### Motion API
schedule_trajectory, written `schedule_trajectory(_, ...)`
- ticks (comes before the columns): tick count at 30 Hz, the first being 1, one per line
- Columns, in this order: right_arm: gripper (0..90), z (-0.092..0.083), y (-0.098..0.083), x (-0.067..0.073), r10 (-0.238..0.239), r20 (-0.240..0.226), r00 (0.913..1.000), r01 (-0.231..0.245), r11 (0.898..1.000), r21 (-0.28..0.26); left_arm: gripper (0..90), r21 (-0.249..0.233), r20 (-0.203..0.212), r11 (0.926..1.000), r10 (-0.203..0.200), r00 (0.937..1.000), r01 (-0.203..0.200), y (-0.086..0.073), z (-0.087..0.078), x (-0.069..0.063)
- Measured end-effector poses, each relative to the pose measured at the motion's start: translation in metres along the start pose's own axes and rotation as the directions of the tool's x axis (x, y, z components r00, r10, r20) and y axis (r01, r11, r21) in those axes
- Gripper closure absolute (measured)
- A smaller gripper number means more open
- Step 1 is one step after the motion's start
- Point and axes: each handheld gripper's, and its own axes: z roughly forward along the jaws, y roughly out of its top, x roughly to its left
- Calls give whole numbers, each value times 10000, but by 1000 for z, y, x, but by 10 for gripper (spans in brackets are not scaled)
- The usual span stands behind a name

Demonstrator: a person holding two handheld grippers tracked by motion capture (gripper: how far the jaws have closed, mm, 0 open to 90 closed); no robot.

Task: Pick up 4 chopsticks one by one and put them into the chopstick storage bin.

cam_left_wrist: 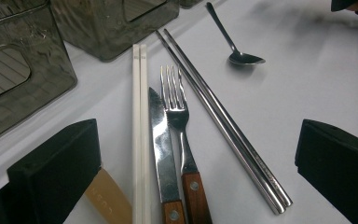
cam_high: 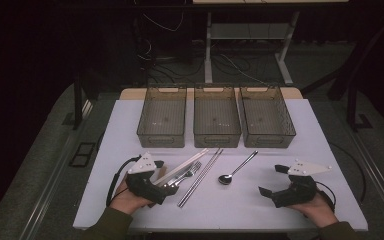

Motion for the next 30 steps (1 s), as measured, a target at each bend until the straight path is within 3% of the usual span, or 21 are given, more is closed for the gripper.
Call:
schedule_trajectory(22, 7, -1, 2, -4, 246, -133, 9996, -248, 9996, -144, 17, 478, 220, 9986, 196, 9996, -206, 12, 12, 3)
schedule_trajectory(30, 7, 1, 3, -7, 382, -104, 9992, -384, 9992, -145, 75, 484, -243, 9988, -24, 9997, 36, 15, 12, 11)
